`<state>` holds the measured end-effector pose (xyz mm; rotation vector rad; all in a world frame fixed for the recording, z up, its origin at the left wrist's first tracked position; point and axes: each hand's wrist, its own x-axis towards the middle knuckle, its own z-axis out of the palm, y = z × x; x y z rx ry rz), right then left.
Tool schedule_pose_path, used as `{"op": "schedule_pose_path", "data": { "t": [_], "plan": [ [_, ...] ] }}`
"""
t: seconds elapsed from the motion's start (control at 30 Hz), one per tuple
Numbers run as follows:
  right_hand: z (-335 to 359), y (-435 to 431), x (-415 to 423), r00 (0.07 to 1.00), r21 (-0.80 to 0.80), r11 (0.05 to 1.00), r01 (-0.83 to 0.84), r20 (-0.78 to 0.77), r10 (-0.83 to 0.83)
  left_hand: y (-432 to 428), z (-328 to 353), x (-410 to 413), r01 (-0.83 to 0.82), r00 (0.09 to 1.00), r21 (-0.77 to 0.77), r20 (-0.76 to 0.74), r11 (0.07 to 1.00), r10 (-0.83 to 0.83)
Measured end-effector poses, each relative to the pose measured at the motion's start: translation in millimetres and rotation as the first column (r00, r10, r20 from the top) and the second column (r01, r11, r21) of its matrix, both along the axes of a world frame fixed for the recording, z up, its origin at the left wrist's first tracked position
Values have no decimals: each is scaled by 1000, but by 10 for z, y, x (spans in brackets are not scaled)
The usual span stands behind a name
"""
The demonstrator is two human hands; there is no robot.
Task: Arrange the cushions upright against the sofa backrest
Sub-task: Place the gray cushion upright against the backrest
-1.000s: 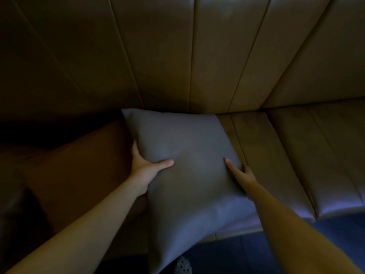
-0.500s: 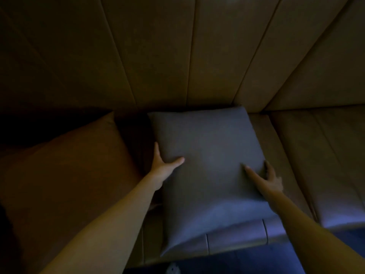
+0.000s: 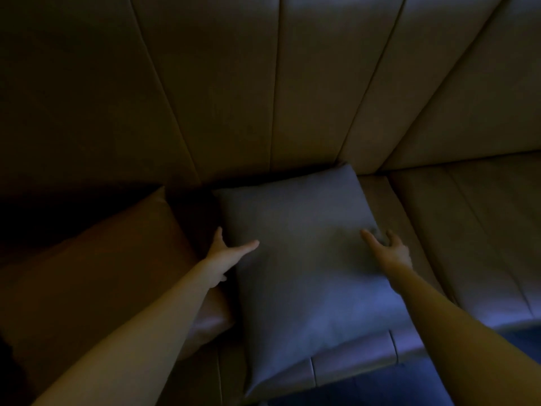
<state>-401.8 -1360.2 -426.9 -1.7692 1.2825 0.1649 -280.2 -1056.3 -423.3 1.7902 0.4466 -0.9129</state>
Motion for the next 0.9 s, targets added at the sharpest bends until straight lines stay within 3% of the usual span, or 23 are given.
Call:
{"op": "schedule_pose_path", "data": {
  "t": [0.3, 0.5, 0.63, 0.9],
  "plan": [
    [59, -304, 306, 993, 93, 989, -119, 15, 118, -264, 53, 143, 64, 997, 68, -52, 996, -61],
    [-64, -481, 433, 984, 214, 960, -178, 35, 175, -417, -49, 98, -40, 990, 126, -128, 991, 56],
    [-183, -516, 504, 987, 302, 940, -160, 62, 148, -446, -123, 55, -149, 982, 81, -107, 986, 157],
    [-93, -591, 481, 989, 325, 936, -136, 96, 111, -471, -113, -61, -275, 961, -44, 0, 960, 276]
  ]
}}
